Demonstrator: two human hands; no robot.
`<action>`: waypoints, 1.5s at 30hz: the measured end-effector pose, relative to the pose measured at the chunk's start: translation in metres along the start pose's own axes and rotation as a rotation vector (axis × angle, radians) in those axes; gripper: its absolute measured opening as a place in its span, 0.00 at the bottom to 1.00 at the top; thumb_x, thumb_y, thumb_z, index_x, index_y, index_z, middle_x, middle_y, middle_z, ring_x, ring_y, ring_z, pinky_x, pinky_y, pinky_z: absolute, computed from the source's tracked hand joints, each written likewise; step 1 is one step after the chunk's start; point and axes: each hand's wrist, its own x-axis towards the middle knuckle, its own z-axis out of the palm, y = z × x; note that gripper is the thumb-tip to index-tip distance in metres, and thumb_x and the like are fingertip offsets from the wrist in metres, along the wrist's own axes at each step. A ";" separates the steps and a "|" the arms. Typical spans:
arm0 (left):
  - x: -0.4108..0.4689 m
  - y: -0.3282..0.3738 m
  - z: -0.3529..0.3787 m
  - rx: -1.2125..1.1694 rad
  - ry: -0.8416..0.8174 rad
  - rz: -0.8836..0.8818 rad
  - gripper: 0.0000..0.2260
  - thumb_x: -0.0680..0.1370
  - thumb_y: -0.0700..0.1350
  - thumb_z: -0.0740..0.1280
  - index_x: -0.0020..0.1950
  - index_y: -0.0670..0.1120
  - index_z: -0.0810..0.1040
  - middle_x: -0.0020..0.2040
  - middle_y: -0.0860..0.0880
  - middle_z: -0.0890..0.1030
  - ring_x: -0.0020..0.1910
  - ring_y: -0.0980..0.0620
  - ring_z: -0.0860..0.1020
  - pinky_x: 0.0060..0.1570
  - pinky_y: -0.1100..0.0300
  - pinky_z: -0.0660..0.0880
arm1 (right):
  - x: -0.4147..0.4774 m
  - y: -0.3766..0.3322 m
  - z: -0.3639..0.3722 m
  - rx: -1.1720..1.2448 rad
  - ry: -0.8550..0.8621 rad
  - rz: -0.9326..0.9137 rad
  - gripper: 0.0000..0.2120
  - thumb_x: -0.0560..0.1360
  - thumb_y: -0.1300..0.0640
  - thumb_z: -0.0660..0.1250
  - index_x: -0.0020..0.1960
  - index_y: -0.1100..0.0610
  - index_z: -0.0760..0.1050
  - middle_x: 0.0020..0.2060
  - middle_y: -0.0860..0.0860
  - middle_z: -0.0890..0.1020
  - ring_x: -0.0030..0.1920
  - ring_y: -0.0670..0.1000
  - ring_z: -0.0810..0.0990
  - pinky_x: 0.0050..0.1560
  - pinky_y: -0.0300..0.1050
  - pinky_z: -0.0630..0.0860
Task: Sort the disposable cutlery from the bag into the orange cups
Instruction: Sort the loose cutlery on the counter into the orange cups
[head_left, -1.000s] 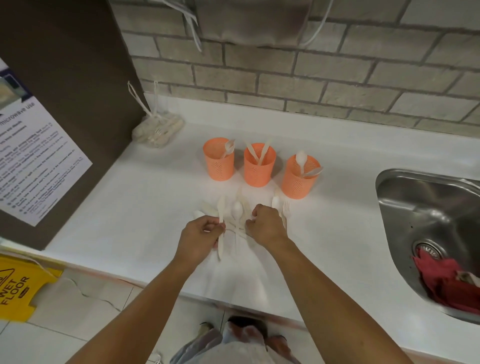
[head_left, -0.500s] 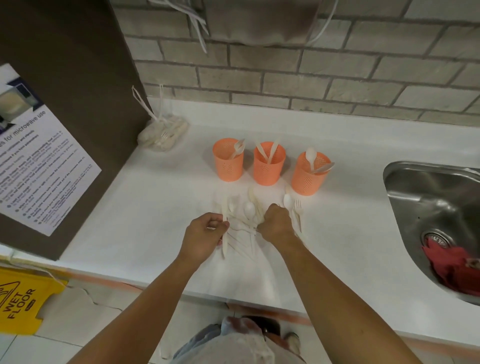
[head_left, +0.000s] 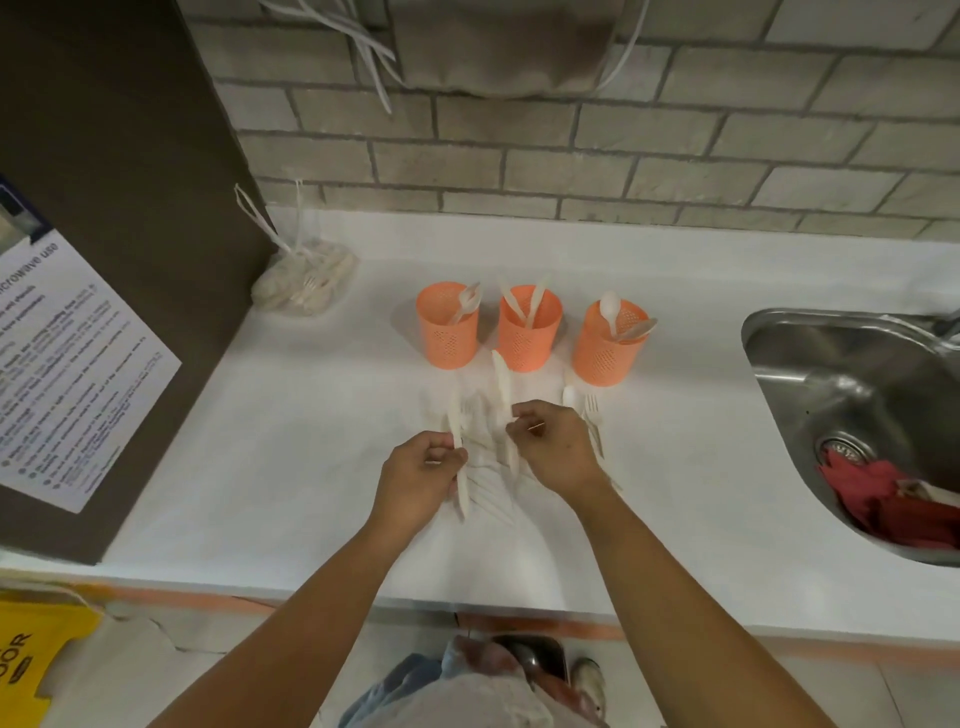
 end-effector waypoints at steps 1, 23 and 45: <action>0.000 0.000 0.001 -0.011 -0.005 0.004 0.06 0.78 0.45 0.74 0.55 0.47 0.84 0.48 0.45 0.86 0.36 0.50 0.84 0.44 0.55 0.83 | -0.004 0.000 0.003 0.062 -0.056 0.011 0.10 0.75 0.63 0.70 0.55 0.54 0.82 0.38 0.50 0.84 0.37 0.46 0.80 0.48 0.42 0.78; 0.001 0.010 -0.016 -0.313 -0.036 -0.071 0.05 0.78 0.42 0.76 0.53 0.43 0.86 0.47 0.45 0.88 0.48 0.47 0.87 0.55 0.51 0.83 | 0.025 0.013 0.015 -0.445 -0.001 0.072 0.10 0.78 0.64 0.67 0.57 0.63 0.80 0.54 0.58 0.82 0.54 0.57 0.82 0.53 0.41 0.75; 0.033 0.050 0.004 -0.268 -0.056 0.040 0.11 0.77 0.40 0.77 0.58 0.46 0.84 0.47 0.44 0.88 0.42 0.51 0.86 0.40 0.63 0.80 | 0.050 0.014 0.020 -0.638 -0.376 0.166 0.05 0.75 0.61 0.66 0.48 0.62 0.78 0.47 0.57 0.83 0.53 0.57 0.82 0.43 0.39 0.73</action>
